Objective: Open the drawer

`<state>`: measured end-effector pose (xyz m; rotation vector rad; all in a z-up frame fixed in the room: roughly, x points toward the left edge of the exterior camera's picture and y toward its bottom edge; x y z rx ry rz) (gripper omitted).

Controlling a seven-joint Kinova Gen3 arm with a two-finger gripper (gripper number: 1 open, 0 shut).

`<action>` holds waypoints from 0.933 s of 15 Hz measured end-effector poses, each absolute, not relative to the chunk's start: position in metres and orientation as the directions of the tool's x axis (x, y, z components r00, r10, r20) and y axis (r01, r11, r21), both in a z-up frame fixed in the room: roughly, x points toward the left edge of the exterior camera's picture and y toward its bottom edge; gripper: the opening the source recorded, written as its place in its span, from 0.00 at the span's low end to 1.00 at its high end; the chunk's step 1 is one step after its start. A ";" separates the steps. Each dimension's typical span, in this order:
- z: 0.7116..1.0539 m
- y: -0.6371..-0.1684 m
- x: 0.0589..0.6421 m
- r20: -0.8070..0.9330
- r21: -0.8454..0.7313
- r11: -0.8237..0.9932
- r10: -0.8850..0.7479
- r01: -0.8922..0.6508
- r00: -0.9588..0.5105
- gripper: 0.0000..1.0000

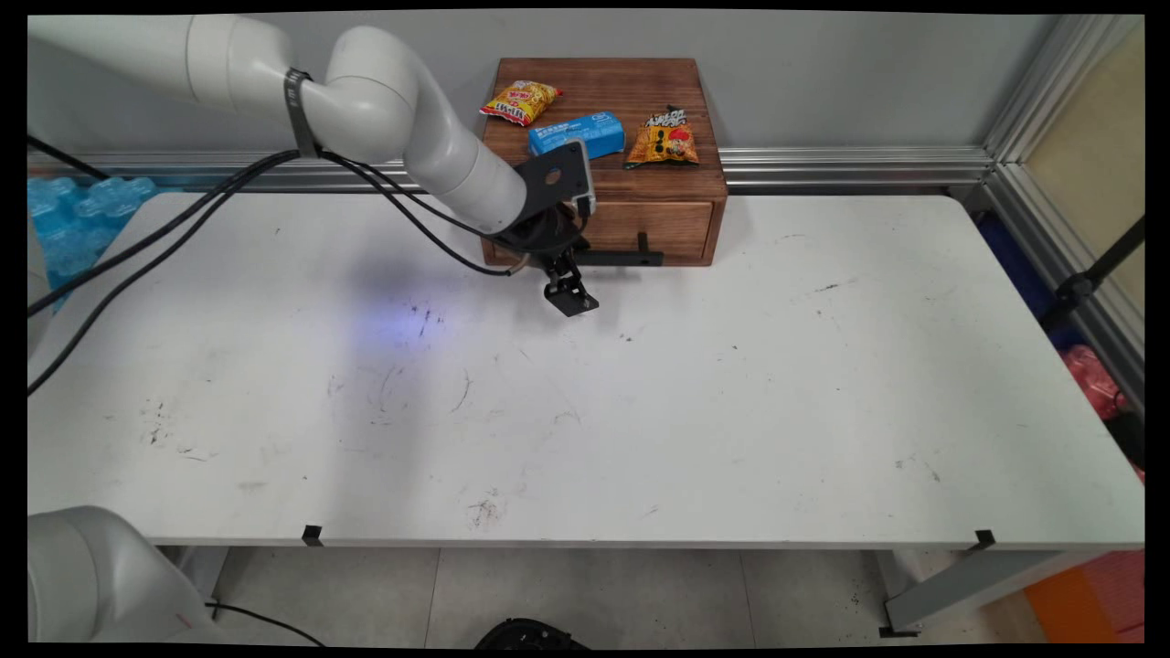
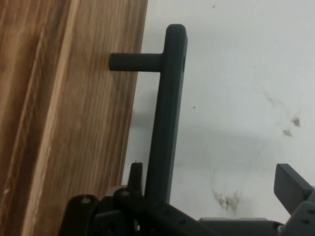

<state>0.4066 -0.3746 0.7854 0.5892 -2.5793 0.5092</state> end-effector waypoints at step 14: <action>0.769 -0.386 0.402 0.498 -0.244 0.843 -0.316 -0.479 -0.808 1.00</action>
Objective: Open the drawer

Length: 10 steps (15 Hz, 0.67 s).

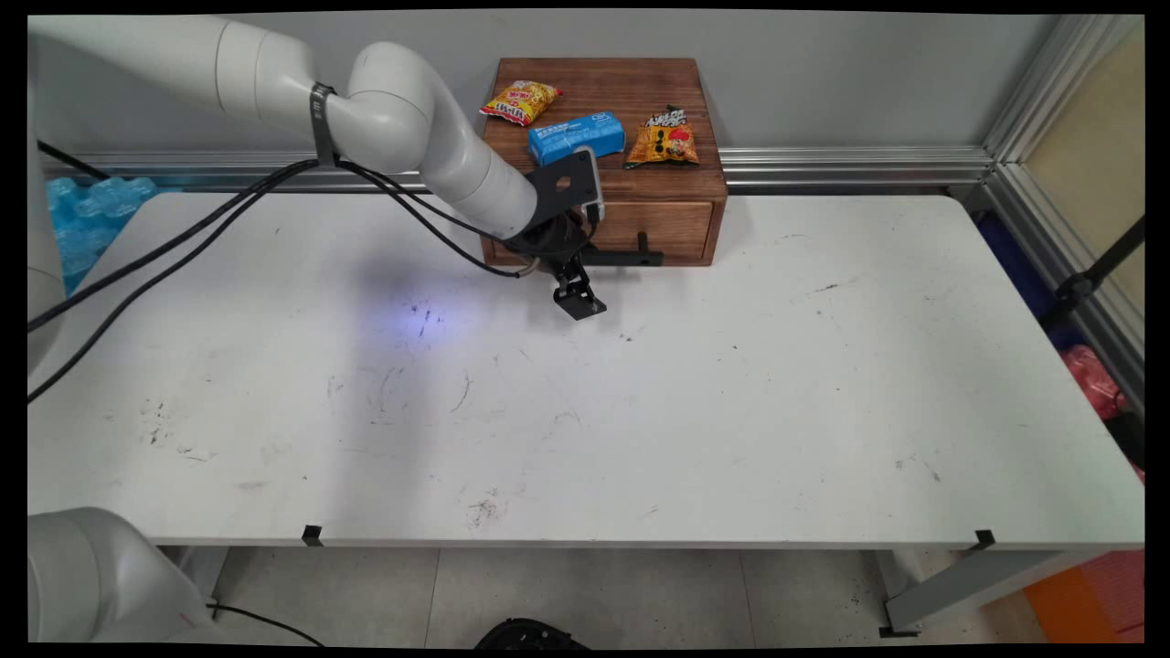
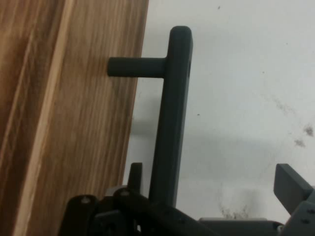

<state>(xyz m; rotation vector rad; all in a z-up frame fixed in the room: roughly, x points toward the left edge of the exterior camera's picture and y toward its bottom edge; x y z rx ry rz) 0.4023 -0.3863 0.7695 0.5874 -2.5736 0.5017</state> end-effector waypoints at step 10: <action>0.759 -0.387 0.406 0.498 -0.232 0.847 -0.318 -0.477 -0.807 1.00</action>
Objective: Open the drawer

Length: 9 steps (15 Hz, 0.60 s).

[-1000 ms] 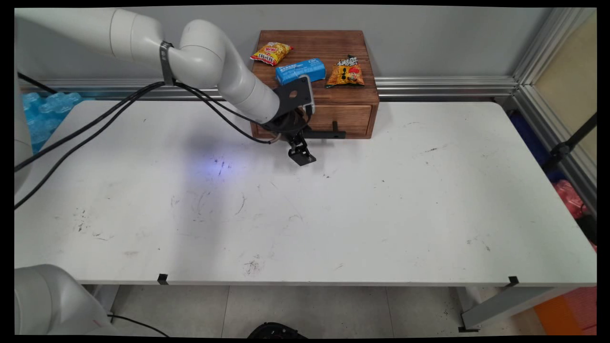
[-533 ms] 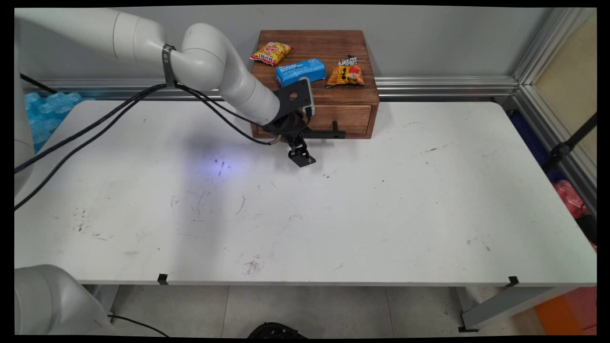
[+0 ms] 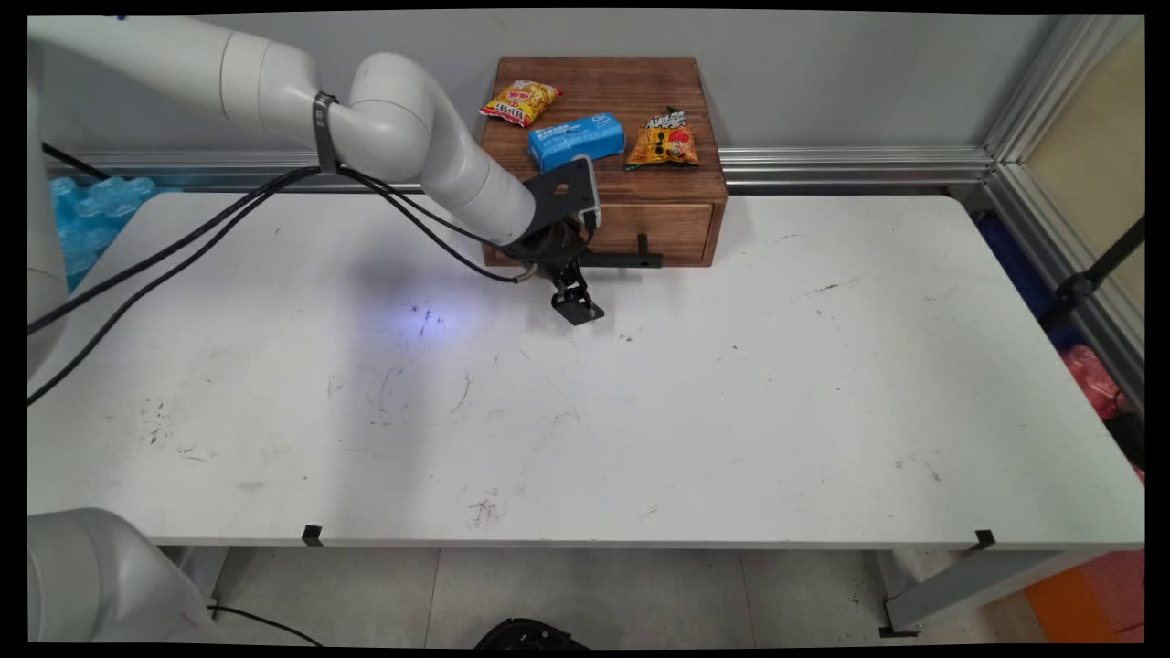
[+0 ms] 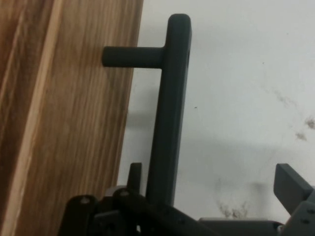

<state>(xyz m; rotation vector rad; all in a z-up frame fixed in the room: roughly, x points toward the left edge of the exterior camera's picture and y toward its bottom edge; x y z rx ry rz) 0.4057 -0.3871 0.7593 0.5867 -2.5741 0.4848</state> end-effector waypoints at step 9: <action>0.755 -0.382 0.403 0.505 -0.217 0.852 -0.319 -0.476 -0.802 1.00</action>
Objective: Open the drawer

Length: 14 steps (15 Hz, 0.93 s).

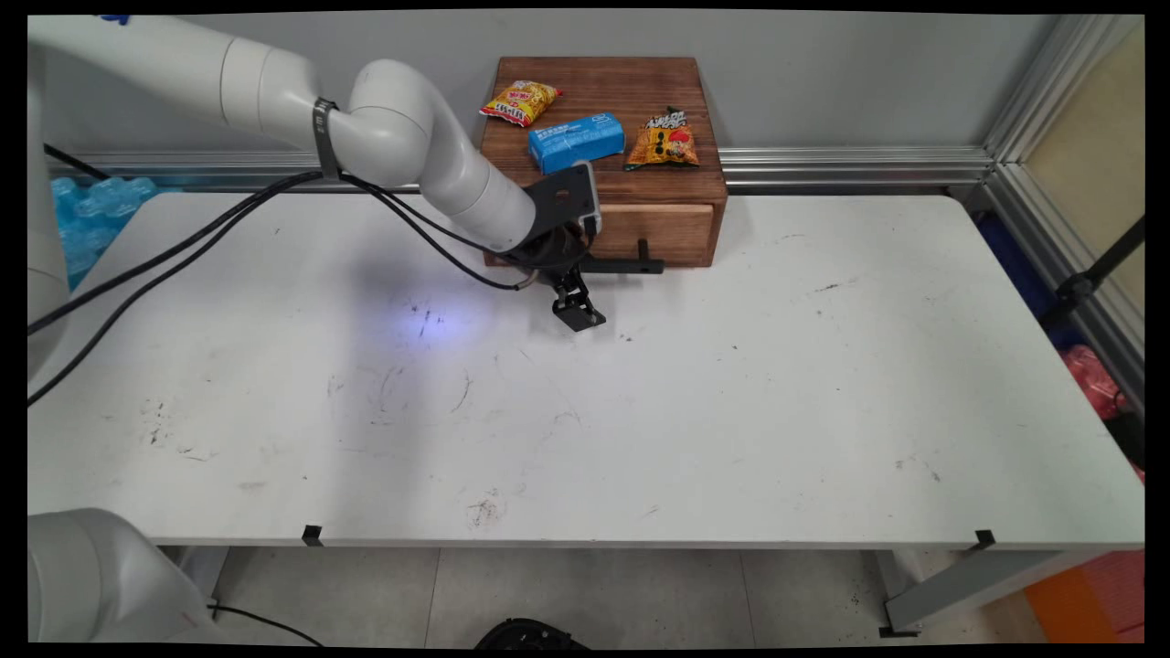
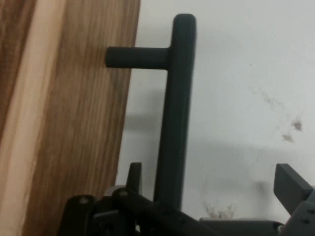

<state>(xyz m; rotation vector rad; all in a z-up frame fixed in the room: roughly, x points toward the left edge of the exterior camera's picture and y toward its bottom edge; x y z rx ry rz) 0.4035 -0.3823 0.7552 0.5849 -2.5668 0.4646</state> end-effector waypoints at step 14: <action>0.764 -0.358 0.388 0.522 -0.181 0.862 -0.324 -0.474 -0.789 1.00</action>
